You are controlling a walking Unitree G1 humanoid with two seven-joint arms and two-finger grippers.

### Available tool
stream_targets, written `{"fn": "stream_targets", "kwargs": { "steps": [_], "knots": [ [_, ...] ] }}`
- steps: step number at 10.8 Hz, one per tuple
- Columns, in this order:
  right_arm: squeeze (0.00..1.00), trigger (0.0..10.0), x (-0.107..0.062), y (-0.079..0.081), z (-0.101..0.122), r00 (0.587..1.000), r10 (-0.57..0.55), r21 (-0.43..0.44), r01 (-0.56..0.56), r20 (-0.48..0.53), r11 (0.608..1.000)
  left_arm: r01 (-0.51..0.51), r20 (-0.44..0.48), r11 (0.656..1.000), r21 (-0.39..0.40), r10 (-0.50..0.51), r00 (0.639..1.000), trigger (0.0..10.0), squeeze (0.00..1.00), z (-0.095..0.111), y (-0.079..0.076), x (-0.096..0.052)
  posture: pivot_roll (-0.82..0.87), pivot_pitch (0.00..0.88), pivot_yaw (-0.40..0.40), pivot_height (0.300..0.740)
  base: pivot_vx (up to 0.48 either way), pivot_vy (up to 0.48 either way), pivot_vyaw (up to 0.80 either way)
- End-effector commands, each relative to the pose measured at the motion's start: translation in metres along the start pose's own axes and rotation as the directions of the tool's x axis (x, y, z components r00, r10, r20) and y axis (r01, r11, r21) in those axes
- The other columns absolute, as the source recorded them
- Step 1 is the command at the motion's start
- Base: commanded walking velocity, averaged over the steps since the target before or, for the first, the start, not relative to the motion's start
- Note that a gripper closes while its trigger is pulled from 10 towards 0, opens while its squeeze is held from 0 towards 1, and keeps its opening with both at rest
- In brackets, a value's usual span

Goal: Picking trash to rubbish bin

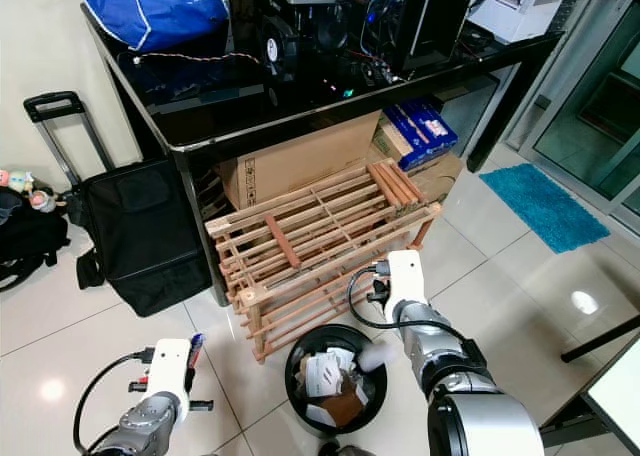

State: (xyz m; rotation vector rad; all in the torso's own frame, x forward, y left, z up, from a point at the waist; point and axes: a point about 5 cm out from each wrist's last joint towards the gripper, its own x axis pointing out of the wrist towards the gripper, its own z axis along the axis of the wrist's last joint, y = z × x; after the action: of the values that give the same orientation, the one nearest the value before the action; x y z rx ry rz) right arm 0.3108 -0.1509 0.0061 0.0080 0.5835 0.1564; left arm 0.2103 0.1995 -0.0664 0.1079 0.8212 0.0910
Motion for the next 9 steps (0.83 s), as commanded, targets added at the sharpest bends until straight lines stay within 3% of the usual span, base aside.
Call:
{"fn": "stream_targets", "kwargs": {
  "steps": [1,2,4,7,9],
  "knots": [
    [1.00,10.0,-0.002,-0.008,-0.005,0.999,-0.028,-0.005,0.028,-0.025,1.000,-0.006,0.004,1.000,-0.011,0.006,1.000,10.0,0.00,0.000,0.000,0.000,0.09,0.069,-0.117,0.740,0.000,0.000,0.00],
    [0.00,10.0,-0.003,-0.008,-0.010,0.999,-0.028,-0.016,0.027,-0.040,1.000,-0.004,0.005,1.000,-0.010,0.004,1.000,10.0,0.00,0.001,-0.001,0.000,0.09,0.070,-0.116,0.740,0.000,0.000,0.00],
    [0.00,10.0,-0.008,-0.012,-0.027,0.996,-0.039,-0.014,0.038,-0.078,0.999,0.000,0.007,1.000,-0.008,0.000,1.000,10.0,0.00,0.002,-0.002,0.000,0.09,0.070,-0.114,0.740,0.000,0.000,0.00],
    [0.00,10.0,-0.025,-0.015,-0.077,0.982,-0.035,-0.002,0.035,-0.184,0.999,0.004,0.001,1.000,-0.002,-0.004,1.000,10.0,0.00,-0.001,-0.002,0.000,0.08,0.069,-0.110,0.740,0.000,0.000,0.00],
    [0.00,10.0,-0.031,-0.014,-0.092,0.976,-0.037,0.024,0.043,-0.214,0.999,0.005,0.002,1.000,-0.001,-0.005,1.000,10.0,0.00,0.000,-0.002,0.000,0.07,0.068,-0.106,0.740,0.000,0.000,0.00]
  ]
}}
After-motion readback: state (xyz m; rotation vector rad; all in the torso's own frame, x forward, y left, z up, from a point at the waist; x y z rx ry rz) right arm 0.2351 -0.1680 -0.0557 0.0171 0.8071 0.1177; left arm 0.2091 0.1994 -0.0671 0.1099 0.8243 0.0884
